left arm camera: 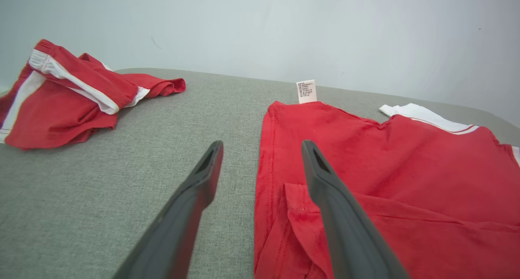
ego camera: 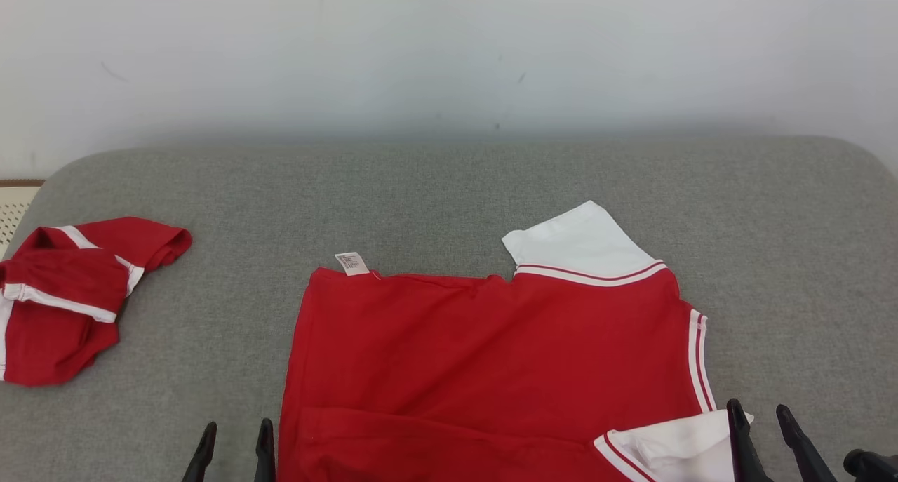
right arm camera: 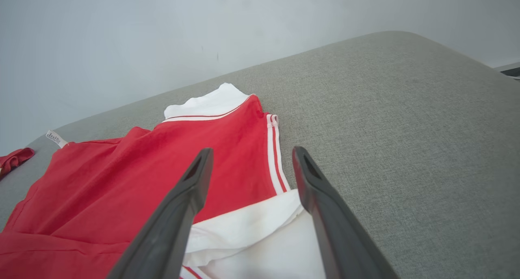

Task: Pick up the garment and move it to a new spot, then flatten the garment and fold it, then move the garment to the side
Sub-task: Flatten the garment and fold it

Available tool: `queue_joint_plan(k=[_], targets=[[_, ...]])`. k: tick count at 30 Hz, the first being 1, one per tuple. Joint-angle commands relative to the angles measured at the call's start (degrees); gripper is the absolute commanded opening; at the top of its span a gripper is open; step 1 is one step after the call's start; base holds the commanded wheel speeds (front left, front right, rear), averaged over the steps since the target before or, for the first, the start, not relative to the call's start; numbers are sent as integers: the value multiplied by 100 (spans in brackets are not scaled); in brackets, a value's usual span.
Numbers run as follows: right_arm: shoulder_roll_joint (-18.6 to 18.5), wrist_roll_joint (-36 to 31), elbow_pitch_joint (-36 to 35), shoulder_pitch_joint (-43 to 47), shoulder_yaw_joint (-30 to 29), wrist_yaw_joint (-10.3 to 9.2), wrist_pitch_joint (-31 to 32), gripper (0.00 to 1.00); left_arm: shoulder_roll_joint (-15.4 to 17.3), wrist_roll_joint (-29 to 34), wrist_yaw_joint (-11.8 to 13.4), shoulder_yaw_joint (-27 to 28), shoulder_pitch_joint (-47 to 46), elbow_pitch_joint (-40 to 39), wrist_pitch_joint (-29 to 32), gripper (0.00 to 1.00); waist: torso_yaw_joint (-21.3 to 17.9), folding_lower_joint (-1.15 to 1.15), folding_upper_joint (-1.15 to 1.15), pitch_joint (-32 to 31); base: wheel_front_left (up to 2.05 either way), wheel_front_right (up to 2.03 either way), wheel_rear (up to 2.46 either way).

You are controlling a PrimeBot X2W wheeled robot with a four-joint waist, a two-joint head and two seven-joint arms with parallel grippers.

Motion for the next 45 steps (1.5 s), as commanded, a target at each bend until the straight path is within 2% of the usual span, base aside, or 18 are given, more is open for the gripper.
queue_joint_plan(k=[1,6,10,14,18,24,29,36,45], targets=[[49,-36,-26,-28,20,-5,-107,100,-47,81,42,71,46,-146,-20,100,31,0,0,-12,0,0,0],[147,-113,-42,-42,125,-5,-443,100,-197,315,108,338,189,-588,-21,100,119,0,0,-29,0,0,0],[200,-237,22,-10,183,-5,-515,100,-277,377,32,432,107,-574,-21,100,179,0,0,-40,0,0,0],[144,-315,70,-131,230,-5,-492,100,-221,500,-109,417,-132,-320,-22,100,168,0,0,-19,0,0,0],[116,-330,116,-347,260,-5,-430,100,-185,346,-280,473,-396,-1,-21,100,62,0,0,66,0,0,0],[71,-332,272,-1125,501,-4,-363,100,54,12,-651,552,-1236,672,446,100,-227,0,0,433,0,0,0],[11,-226,832,-2126,796,-4,-498,100,343,-76,-942,541,-2131,1246,753,100,-518,0,0,899,0,0,0],[91,-68,1810,-3460,1081,-4,-764,100,463,-509,-1277,503,-3340,2066,1263,100,-713,0,0,1437,0,0,0],[153,192,3004,-4694,1532,-4,-1131,100,645,-1148,-1411,538,-4259,2701,2091,100,-973,0,0,1714,0,0,0]])
